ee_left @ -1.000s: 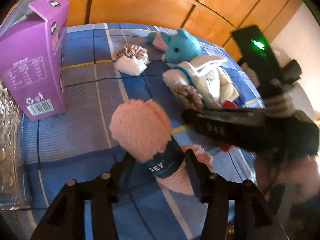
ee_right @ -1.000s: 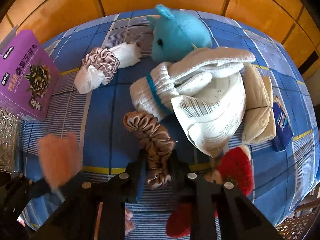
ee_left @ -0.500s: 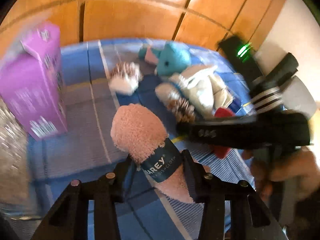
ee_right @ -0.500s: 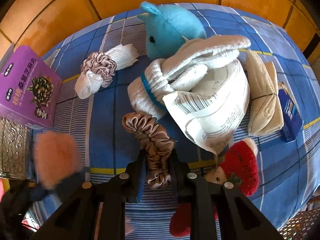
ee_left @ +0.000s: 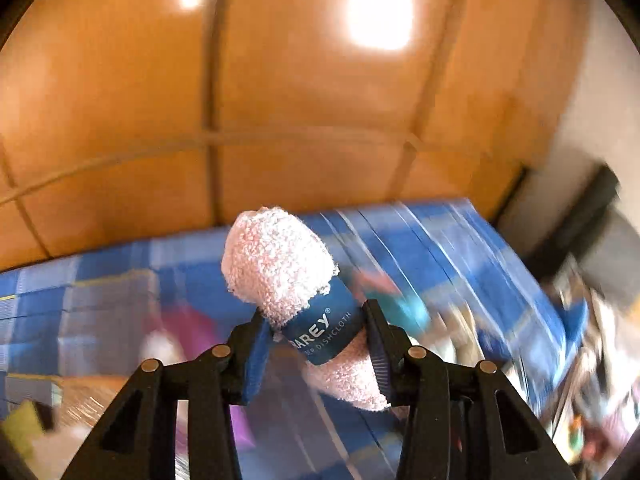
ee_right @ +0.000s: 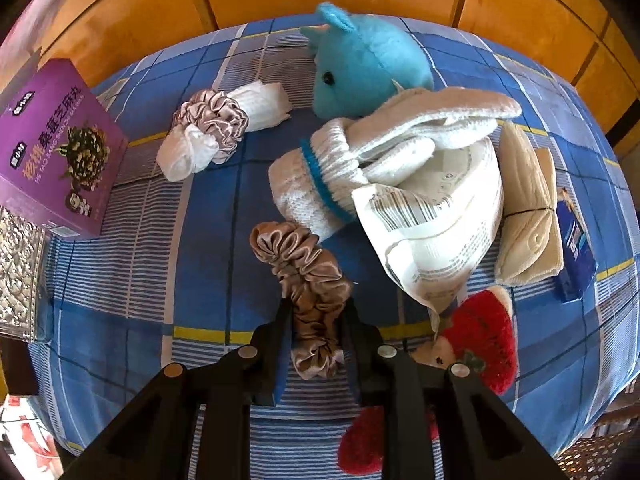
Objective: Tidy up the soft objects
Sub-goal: 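Drop the pink towel in the gold tray while the right tool grasps a brown scrunchie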
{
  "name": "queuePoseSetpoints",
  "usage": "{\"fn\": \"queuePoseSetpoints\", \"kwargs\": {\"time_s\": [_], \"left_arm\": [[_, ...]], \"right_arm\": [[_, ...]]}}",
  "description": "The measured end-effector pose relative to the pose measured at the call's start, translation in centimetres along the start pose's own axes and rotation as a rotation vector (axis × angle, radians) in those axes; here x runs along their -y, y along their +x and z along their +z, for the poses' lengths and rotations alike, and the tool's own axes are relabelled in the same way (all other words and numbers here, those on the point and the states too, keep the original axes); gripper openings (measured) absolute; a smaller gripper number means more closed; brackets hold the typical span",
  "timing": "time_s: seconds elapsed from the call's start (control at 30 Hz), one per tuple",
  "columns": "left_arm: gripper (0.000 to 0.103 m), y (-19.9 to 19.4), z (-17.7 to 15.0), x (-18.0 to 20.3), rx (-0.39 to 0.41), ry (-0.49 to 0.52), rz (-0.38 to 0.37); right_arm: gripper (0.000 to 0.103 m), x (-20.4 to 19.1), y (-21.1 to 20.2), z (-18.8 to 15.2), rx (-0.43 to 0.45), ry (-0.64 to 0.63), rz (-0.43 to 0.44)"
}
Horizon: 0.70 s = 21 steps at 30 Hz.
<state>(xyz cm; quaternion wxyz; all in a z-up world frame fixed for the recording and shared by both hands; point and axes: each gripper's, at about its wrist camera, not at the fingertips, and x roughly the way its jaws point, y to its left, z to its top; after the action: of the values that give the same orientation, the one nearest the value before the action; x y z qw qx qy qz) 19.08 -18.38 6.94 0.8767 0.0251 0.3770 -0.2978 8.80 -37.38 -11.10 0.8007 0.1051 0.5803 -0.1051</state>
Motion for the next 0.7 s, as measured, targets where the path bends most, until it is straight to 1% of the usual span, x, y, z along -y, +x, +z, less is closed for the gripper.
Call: {"fn": "queuePoseSetpoints", "kwargs": {"time_s": [0.07, 0.13, 0.23, 0.27, 0.3, 0.37, 0.4, 0.47, 0.53, 0.63, 0.7], "left_arm": [[0.045, -1.4, 1.6, -2.5, 0.046, -0.040, 0.051], [0.045, -3.1, 2.3, -5.7, 0.095, -0.080, 0.106], [0.045, -6.7, 1.5, -11.2, 0.144, -0.139, 0.216], [0.045, -7.4, 0.9, -12.4, 0.149, -0.155, 0.231], [0.045, -8.7, -0.3, -14.2, 0.159, -0.181, 0.256], [0.045, -10.7, -2.8, -16.6, 0.167, -0.209, 0.302], [0.045, -11.9, -4.6, -18.1, 0.168, -0.231, 0.321], [0.045, -13.7, -7.7, -20.1, 0.173, -0.271, 0.344], [0.046, -15.7, -11.6, -21.8, 0.174, -0.324, 0.370], [0.046, -17.4, -16.9, -23.7, 0.146, -0.396, 0.398], [0.046, -17.3, -20.4, -24.4, 0.107, -0.430, 0.399]], "right_arm": [[0.023, -0.5, -0.1, -0.1, 0.004, -0.018, -0.017], [0.023, -0.7, -0.1, 0.0, 0.005, -0.028, -0.027], [0.024, -1.6, 0.0, -0.2, 0.010, -0.037, -0.039], [0.024, -1.7, 0.0, -0.3, 0.011, -0.039, -0.042], [0.024, -1.9, -0.1, -0.3, 0.012, -0.041, -0.045], [0.024, -2.2, -0.3, -0.3, 0.013, -0.044, -0.050], [0.024, -2.7, 0.4, -0.6, 0.016, -0.048, -0.054], [0.024, -3.3, 0.7, -0.8, 0.023, -0.062, -0.067], [0.024, -4.0, 0.6, -1.0, 0.033, -0.083, -0.087], [0.023, -5.0, 0.5, -1.4, 0.044, -0.105, -0.107], [0.024, -5.4, 0.4, -1.6, 0.048, -0.104, -0.108]]}}
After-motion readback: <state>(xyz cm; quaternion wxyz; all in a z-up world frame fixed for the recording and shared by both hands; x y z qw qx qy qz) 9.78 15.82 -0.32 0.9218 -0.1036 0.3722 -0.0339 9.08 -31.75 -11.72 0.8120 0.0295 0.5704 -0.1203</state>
